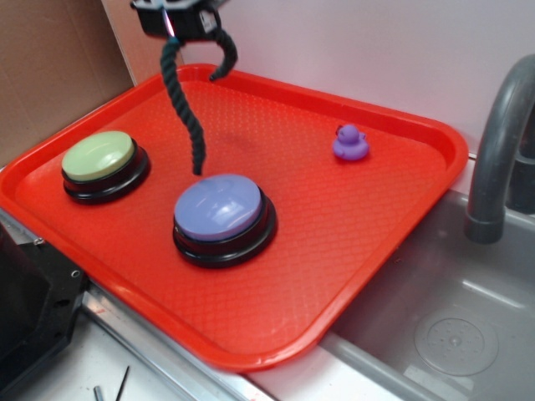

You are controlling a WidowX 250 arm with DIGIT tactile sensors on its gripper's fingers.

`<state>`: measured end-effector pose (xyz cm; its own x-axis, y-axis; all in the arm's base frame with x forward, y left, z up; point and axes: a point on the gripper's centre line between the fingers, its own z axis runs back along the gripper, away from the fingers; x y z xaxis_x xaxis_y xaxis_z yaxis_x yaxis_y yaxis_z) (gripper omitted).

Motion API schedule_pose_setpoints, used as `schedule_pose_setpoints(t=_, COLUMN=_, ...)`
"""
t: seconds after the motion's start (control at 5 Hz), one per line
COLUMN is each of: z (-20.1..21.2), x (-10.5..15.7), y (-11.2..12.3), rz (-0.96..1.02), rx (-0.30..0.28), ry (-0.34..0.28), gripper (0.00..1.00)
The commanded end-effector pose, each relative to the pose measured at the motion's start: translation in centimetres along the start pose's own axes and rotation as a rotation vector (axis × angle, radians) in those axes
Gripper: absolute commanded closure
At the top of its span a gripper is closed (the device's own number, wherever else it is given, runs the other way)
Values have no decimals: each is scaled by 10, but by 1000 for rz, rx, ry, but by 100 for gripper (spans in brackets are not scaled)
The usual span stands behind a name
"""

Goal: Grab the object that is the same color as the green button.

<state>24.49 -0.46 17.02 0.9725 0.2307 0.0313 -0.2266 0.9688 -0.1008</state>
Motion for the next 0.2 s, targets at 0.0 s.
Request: schedule_pose_setpoints(t=0.0, z=66, x=-15, y=15, rz=52, rx=-93, ry=-147, gripper=100)
